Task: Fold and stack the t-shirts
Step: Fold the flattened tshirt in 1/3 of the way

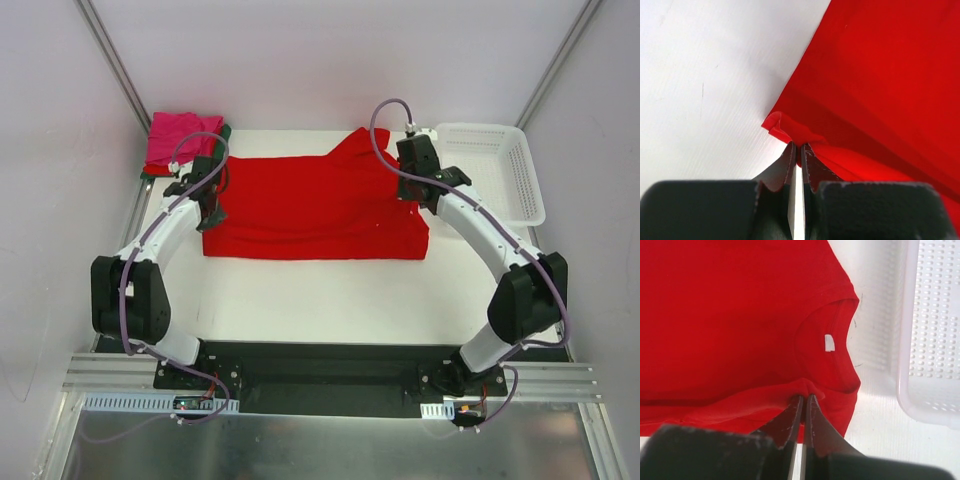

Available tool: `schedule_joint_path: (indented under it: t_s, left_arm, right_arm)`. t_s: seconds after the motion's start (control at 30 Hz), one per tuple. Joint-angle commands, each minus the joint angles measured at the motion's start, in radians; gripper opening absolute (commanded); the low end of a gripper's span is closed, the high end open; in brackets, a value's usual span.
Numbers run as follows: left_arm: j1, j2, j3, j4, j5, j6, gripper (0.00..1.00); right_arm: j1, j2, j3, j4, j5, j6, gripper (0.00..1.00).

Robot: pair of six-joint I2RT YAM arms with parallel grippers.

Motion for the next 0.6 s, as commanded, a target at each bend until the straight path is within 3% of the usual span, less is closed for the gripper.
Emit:
schedule_joint_path:
  t_s: [0.0,0.57]
  left_arm:
    - [0.011,0.052,0.077,0.006,-0.039,0.024,0.00]
    - [0.023,0.224,0.213,0.012,-0.049,0.042,0.00]
  right_arm:
    - [-0.026,0.041,0.083,0.035,-0.029,-0.023,0.01]
    - [-0.068,0.210,0.241,0.054,-0.090,-0.033,0.01]
